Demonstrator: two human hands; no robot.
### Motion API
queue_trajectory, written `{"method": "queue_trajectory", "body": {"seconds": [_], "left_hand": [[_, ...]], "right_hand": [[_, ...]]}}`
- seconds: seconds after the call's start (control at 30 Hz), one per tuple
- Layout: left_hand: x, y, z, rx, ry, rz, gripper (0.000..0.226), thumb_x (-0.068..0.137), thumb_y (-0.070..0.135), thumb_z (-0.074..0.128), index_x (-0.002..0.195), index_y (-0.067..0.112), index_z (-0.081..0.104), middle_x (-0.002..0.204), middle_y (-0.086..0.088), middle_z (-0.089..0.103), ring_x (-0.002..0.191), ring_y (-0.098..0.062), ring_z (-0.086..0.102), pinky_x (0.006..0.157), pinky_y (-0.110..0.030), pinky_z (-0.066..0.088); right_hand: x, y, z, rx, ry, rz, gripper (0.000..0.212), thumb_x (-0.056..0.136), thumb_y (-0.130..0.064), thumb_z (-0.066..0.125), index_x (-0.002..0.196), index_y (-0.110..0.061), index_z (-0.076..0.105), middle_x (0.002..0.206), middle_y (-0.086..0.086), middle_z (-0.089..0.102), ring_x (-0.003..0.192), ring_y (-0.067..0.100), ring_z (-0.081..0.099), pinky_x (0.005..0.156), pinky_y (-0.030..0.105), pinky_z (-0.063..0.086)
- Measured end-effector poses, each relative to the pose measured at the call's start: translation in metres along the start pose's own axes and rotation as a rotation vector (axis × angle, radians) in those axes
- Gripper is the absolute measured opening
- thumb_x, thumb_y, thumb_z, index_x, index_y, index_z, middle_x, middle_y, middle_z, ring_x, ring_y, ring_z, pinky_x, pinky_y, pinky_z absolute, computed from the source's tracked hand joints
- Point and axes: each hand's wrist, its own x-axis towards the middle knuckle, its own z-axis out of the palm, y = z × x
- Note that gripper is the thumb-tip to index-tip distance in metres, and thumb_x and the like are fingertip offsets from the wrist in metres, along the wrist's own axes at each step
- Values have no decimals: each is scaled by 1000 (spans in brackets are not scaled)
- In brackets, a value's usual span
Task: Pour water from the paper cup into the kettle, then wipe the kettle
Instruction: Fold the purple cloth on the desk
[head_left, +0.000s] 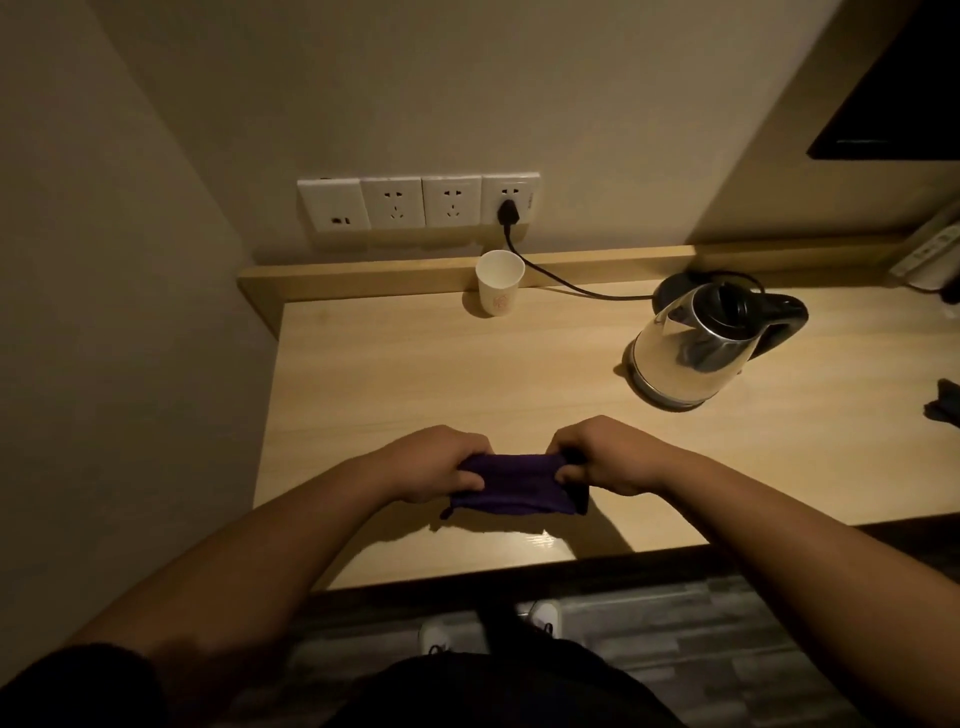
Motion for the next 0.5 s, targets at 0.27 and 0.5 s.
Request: {"method": "queue_trajectory", "body": {"seconds": [0.27, 0.5], "left_hand": [[60, -23, 12, 246, 343, -53, 14, 92, 25, 53, 104, 30, 57, 90, 9, 55, 77, -9, 46, 62, -30, 36], [72, -28, 22, 581, 502, -20, 47, 65, 10, 79, 106, 13, 56, 101, -8, 58, 87, -22, 50, 66, -31, 42]], "right_hand": [[56, 41, -3, -23, 239, 43, 17, 87, -9, 68, 103, -9, 69, 103, 9, 66, 92, 24, 62, 83, 38, 54], [67, 52, 17, -392, 407, -187, 32, 82, -5, 69, 111, 0, 60, 108, 20, 61, 98, 34, 57, 76, 37, 49]]}}
